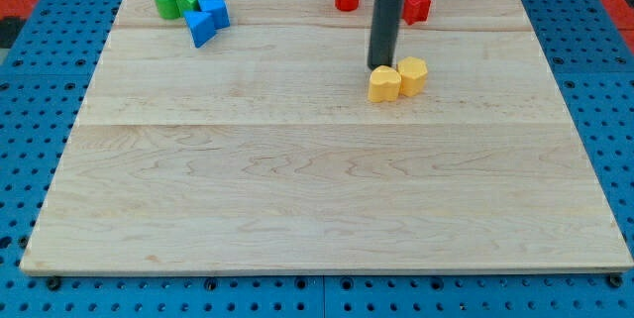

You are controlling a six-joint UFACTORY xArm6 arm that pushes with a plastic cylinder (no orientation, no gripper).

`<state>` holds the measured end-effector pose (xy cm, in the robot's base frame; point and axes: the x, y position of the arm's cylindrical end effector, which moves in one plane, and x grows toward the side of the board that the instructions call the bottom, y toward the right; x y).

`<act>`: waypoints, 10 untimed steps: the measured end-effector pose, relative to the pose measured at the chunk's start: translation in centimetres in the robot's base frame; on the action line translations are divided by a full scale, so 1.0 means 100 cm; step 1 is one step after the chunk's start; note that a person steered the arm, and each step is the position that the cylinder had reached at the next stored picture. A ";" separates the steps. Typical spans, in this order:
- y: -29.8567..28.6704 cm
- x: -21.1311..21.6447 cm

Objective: Move the blue cube and blue triangle to the center left

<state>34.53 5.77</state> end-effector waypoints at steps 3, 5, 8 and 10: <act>-0.111 -0.120; -0.141 -0.128; -0.188 -0.121; -0.190 -0.081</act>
<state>26.45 -13.23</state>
